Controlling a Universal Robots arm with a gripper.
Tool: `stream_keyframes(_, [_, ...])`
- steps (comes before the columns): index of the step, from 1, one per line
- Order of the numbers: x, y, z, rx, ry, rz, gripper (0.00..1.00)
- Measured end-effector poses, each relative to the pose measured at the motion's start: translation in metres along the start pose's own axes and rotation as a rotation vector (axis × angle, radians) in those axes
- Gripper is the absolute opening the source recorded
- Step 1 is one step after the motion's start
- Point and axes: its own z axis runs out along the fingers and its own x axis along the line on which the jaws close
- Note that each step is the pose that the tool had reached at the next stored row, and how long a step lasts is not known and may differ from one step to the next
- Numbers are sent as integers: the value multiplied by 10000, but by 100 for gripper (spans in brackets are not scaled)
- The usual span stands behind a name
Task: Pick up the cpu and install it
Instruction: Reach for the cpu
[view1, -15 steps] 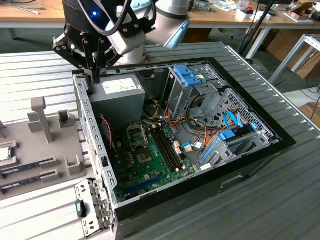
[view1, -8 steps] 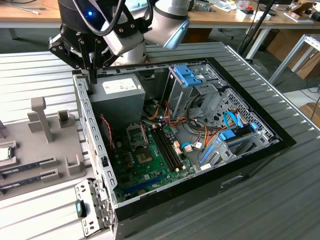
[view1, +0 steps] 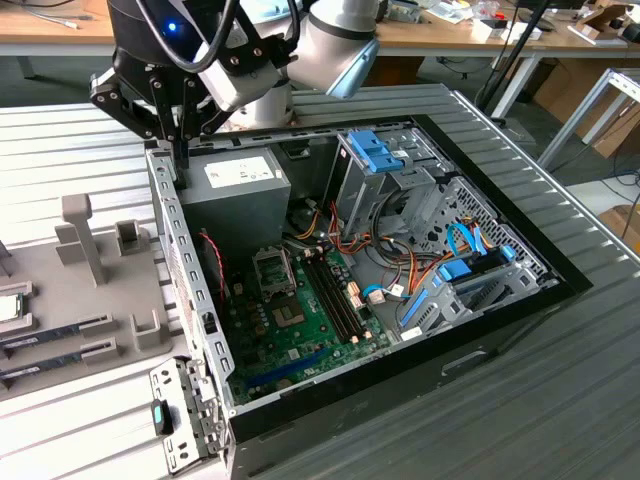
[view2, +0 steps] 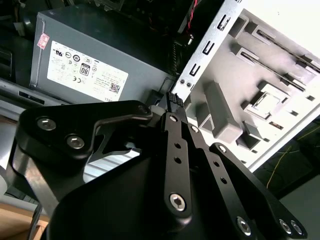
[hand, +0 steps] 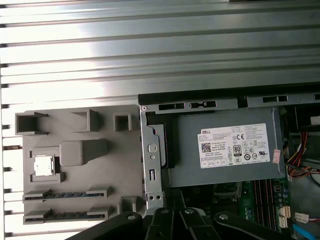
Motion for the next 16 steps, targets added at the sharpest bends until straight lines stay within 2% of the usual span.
stream_keyframes(16, [124, -9, -3, 0, 0, 1, 11])
